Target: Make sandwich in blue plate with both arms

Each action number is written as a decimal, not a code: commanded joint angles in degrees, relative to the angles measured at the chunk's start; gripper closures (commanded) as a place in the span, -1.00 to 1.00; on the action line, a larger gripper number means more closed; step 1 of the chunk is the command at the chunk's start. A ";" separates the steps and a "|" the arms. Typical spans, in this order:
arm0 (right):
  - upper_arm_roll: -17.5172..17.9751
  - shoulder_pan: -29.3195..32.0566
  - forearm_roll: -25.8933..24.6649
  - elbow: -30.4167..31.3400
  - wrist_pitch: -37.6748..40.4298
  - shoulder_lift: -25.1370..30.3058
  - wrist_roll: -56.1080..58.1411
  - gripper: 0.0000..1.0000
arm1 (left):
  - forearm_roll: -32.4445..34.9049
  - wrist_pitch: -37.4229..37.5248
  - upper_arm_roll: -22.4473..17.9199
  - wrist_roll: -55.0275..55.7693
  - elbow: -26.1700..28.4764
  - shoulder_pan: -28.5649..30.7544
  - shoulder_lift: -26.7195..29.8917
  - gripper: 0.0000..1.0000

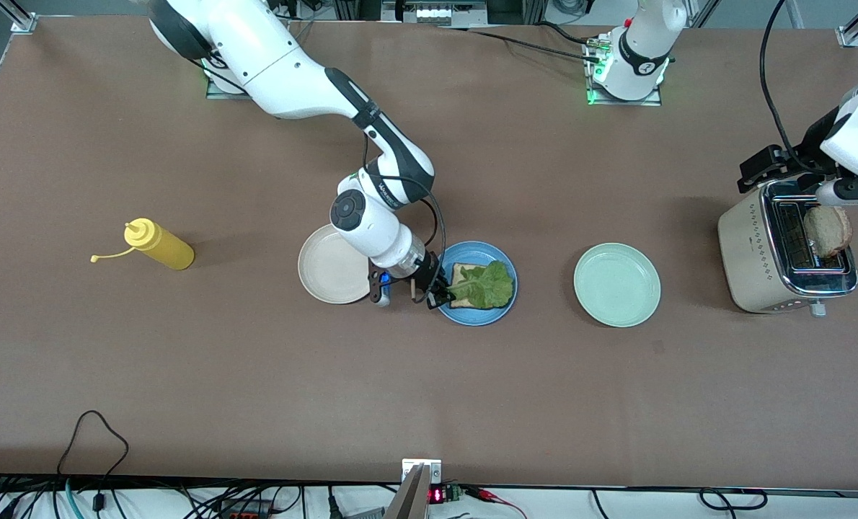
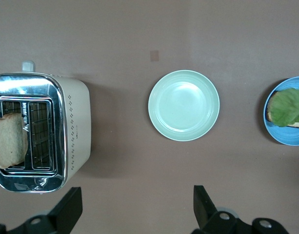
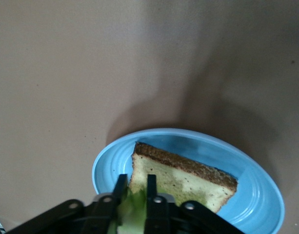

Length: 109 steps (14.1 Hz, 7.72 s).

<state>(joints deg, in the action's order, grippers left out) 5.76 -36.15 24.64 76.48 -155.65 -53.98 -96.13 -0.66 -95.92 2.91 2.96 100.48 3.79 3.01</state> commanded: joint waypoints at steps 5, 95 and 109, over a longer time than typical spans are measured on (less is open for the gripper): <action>-0.05 3.61 1.20 1.56 10.41 8.51 0.85 -1.00 | -0.04 0.12 0.08 -0.41 1.12 0.51 1.30 -1.00; 15.15 59.37 11.17 39.36 24.26 36.74 188.74 1.00 | -0.22 -1.55 0.61 -0.68 1.12 0.51 1.38 -1.00; 15.15 24.57 -39.91 33.40 24.08 37.21 117.61 1.00 | -0.22 -2.94 0.79 -0.76 5.14 -0.10 4.53 -1.00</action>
<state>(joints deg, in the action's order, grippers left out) 21.71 -7.39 -10.80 113.25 -132.50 -13.73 27.95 -0.66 -96.89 3.53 2.94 100.92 3.72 3.78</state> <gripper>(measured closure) 0.432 0.000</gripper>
